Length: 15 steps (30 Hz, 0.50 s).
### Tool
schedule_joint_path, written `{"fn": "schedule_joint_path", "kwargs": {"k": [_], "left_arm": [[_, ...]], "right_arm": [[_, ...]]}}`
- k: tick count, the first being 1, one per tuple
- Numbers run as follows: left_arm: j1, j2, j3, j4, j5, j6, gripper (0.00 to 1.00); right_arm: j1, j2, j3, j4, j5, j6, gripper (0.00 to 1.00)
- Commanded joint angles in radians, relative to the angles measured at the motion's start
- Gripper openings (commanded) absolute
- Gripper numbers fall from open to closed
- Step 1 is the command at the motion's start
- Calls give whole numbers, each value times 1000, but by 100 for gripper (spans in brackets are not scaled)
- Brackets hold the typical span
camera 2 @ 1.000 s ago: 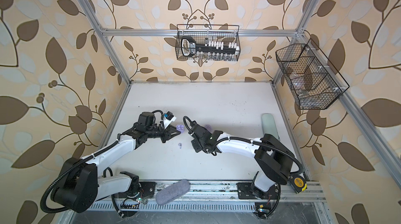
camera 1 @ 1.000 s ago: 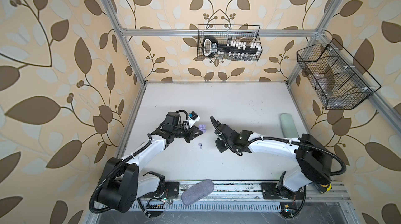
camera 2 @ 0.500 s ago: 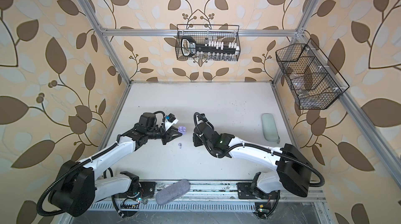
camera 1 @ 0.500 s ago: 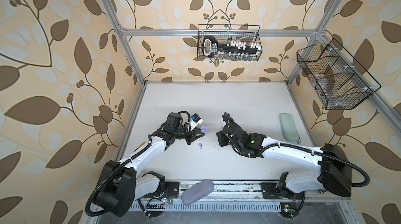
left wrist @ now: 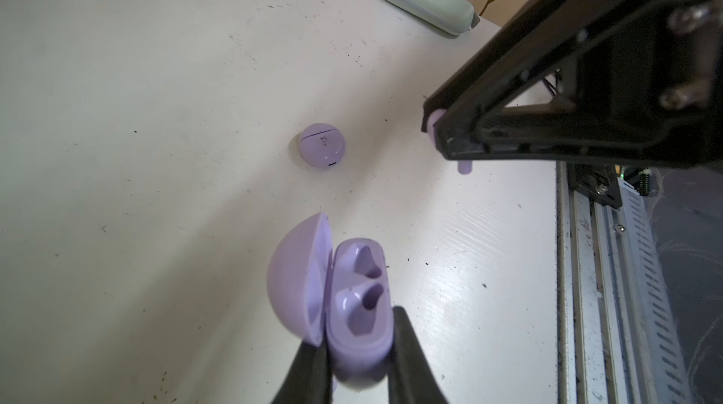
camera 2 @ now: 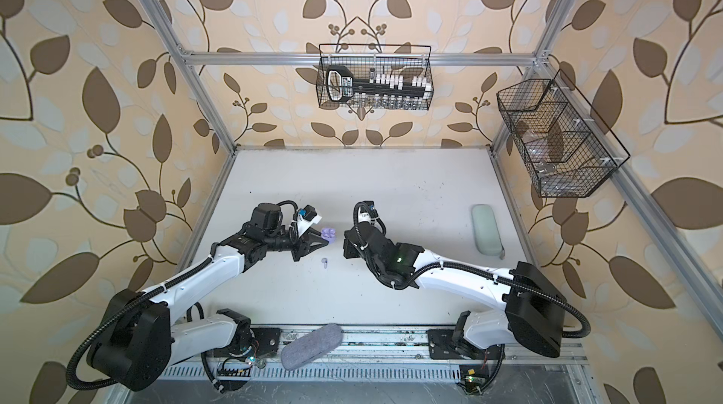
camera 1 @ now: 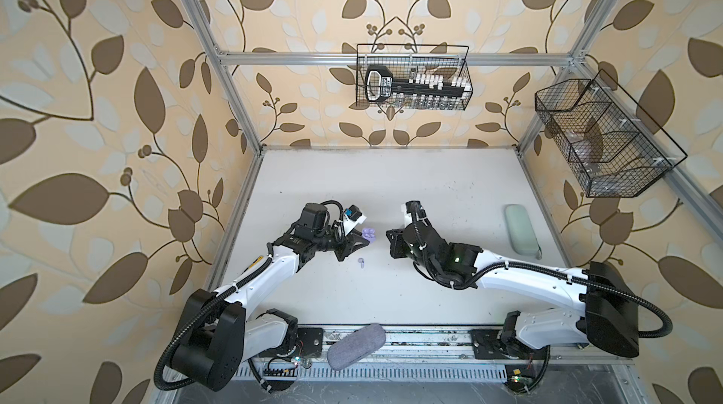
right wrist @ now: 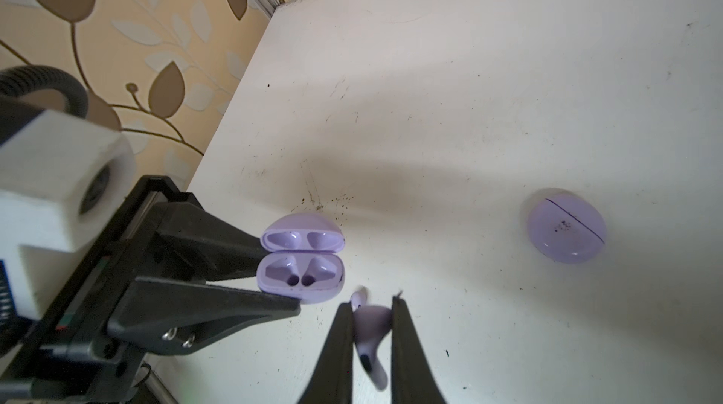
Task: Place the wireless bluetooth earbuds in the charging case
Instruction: 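Move the held earbud over the open case in the left gripper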
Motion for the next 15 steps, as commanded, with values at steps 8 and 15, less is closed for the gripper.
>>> {"fn": "schedule_joint_path", "kwargs": {"k": [8,15], "left_arm": [[-10,-18,10,-6,11,15,4],[-16,-10,16,-10,6,18,4]], "right_arm": [[9,-6,42,-17,93,99,13],[20,31,65,9,123,175,12]]}}
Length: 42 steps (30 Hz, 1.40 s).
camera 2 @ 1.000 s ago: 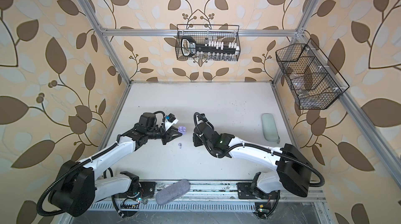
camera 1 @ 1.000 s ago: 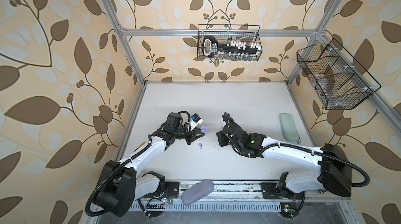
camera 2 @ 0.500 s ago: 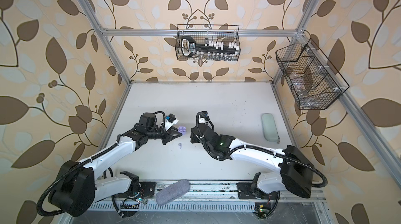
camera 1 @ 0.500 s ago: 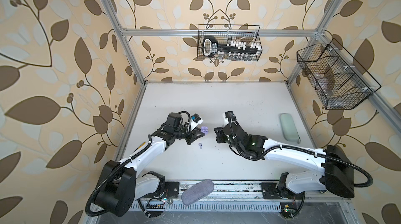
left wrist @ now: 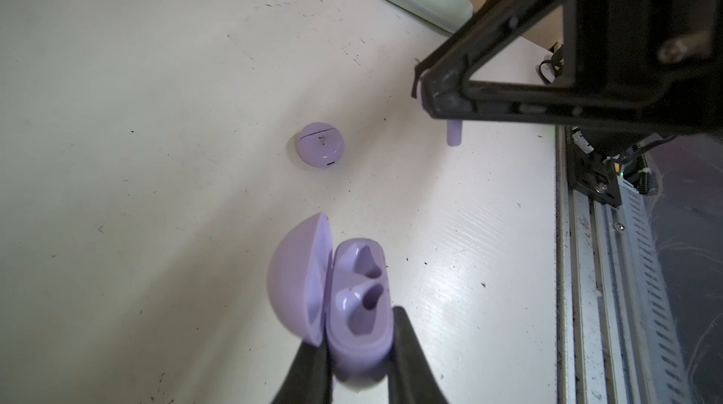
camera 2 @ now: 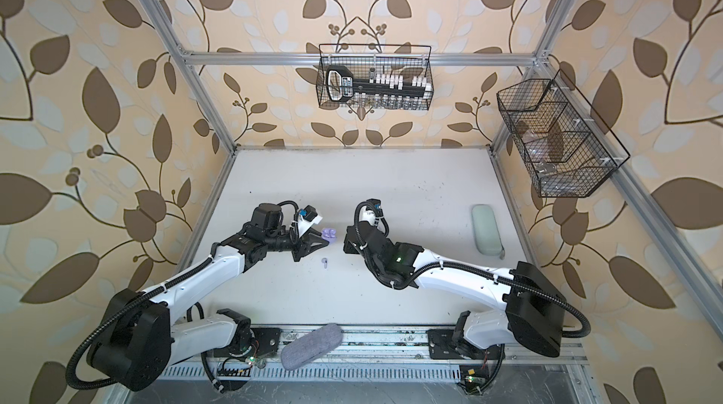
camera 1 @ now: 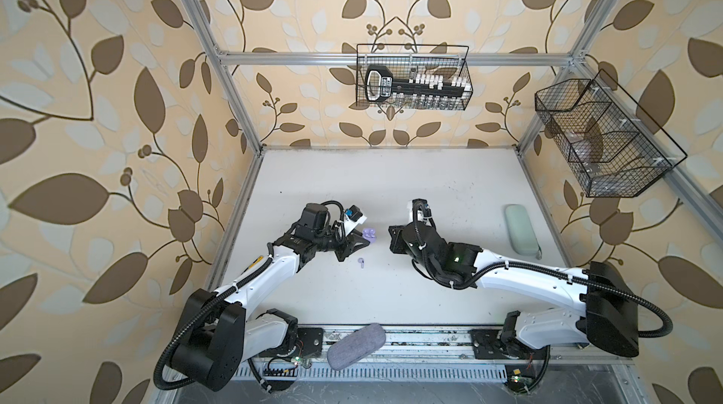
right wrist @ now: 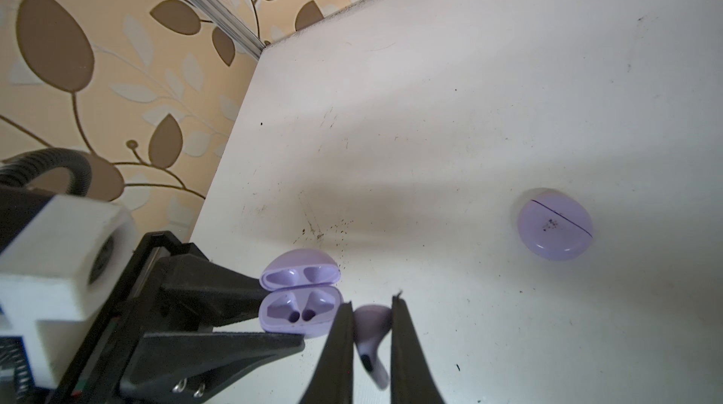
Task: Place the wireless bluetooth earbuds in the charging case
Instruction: 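Move the held earbud over the open case in the left gripper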
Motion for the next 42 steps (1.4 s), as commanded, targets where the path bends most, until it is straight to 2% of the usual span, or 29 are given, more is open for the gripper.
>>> {"fn": "schedule_joint_path", "kwargs": {"k": [1,21,42], "left_arm": [[-10,-10,15,-8,11,18,4],[-10,-10,14,-4,2,11,5],[-10,-7,16,7,-12,-2,5]], "right_arm": [[12,30,56,8,43,59,12],[35,146,62,161,40,166,12],[63,190,53,174,23,196,11]]}}
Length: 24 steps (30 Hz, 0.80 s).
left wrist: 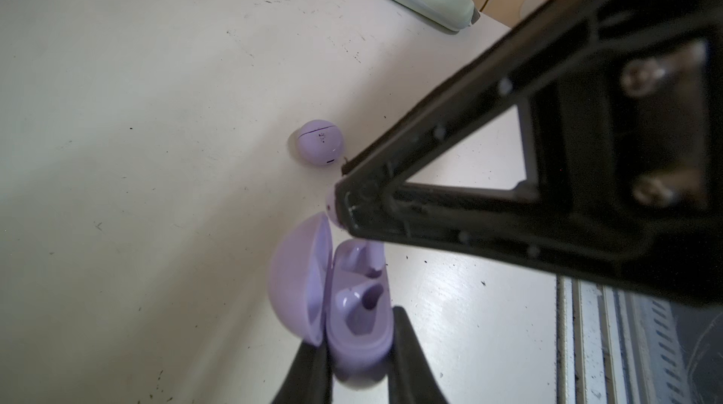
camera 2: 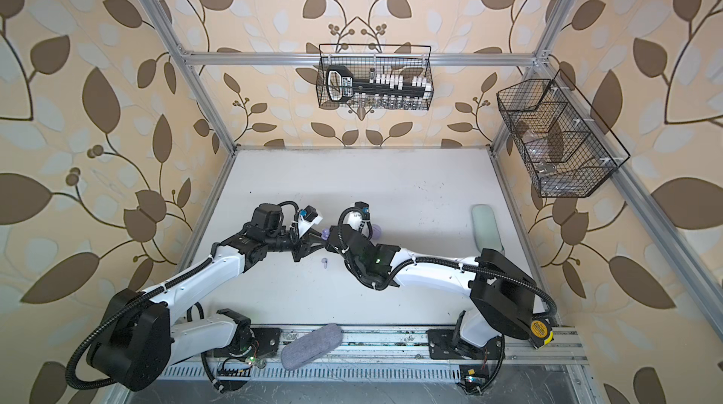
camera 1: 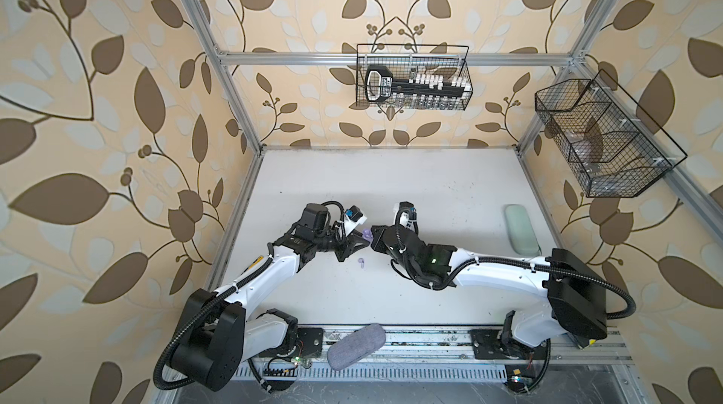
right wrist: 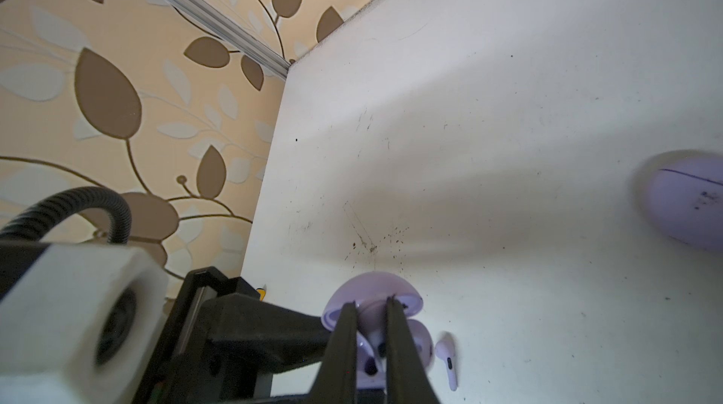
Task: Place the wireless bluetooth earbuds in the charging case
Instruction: 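Move the held earbud over the open case in the left gripper, then lower the earbud with the right gripper into the case slot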
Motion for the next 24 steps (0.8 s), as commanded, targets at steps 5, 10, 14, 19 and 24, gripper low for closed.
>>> {"fn": "schedule_joint_path", "kwargs": {"k": [5,10,14,19,24], "left_arm": [[-10,-6,17,11,-8,-2,5],[-10,-7,16,11,-8,-2,5],[-10,-6,17,11,-7,-2,5],[-10,-6,18,9,-7,-1,5],[-10,-5,18,8,-5,1,5]], "right_arm": [[7,23,-9,8,-6,23,11],[7,27,-11,4,-6,22,12],[8,32,-12,3,-8,21,12],[8,39,-15,6,0,21,12],[7,51,-8,8,-1,15,12]]}}
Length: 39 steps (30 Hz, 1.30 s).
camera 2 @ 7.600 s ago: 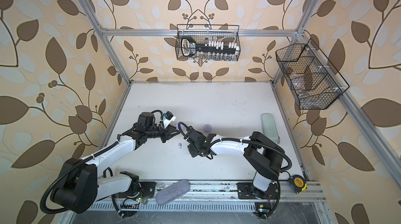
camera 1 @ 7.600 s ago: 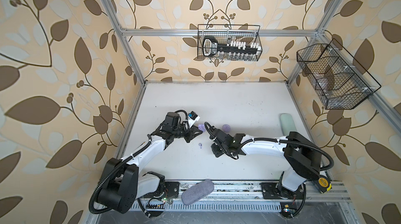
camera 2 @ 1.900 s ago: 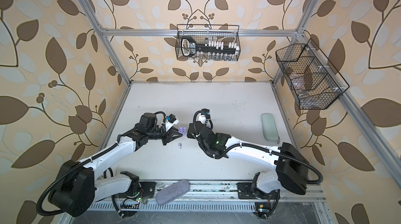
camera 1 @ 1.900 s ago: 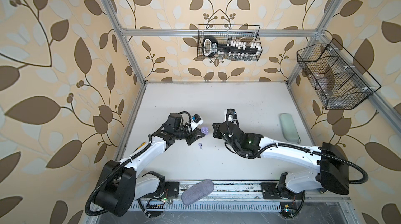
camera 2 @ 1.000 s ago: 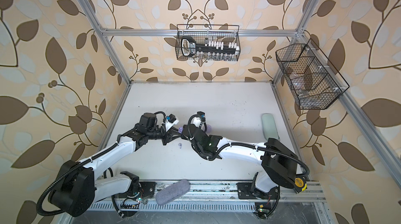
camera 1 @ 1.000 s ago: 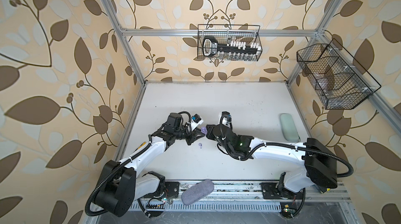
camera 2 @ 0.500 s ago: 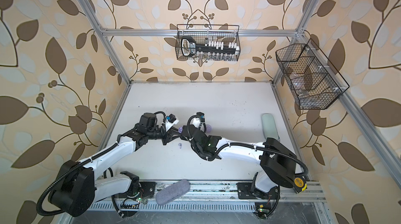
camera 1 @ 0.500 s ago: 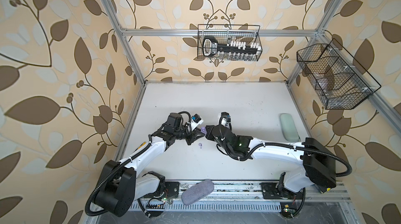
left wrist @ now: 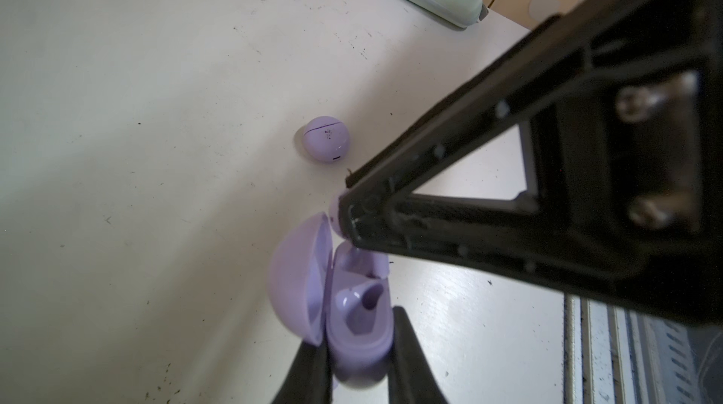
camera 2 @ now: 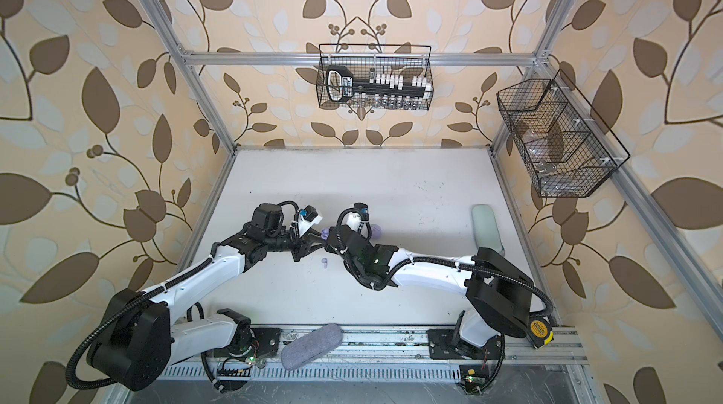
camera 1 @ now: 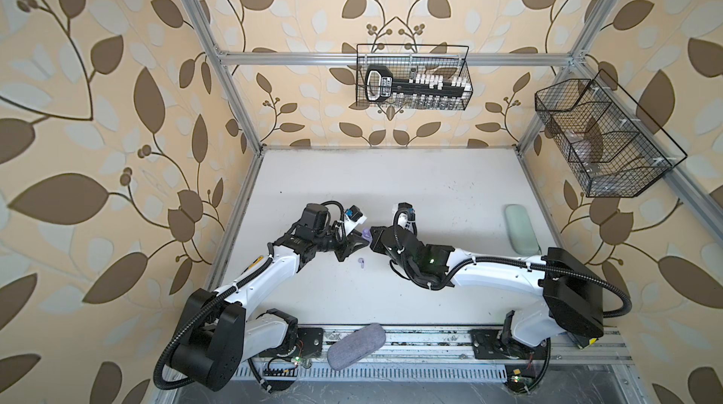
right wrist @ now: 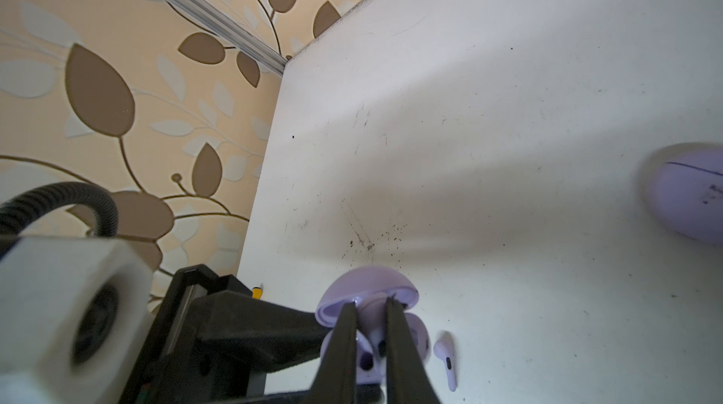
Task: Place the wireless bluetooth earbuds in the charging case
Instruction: 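Lower the earbud with the right gripper into the case slot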
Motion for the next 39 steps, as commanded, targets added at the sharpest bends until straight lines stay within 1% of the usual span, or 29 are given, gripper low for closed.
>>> {"fn": "schedule_joint_path", "kwargs": {"k": [1,14,23,39], "left_arm": [[-10,-6,19,14,13,1,5],[-10,-4,21,15,10,-3,5],[-10,-2,22,17,6,-7,6],[-10,2,23,17,4,-10,7]], "right_arm": [[7,29,-6,-5,3,7,12],[12,40,-3,-14,0,-4,13],[31,31,-12,-27,-3,2,14],[30,21,-30,-39,-15,9,17]]}}
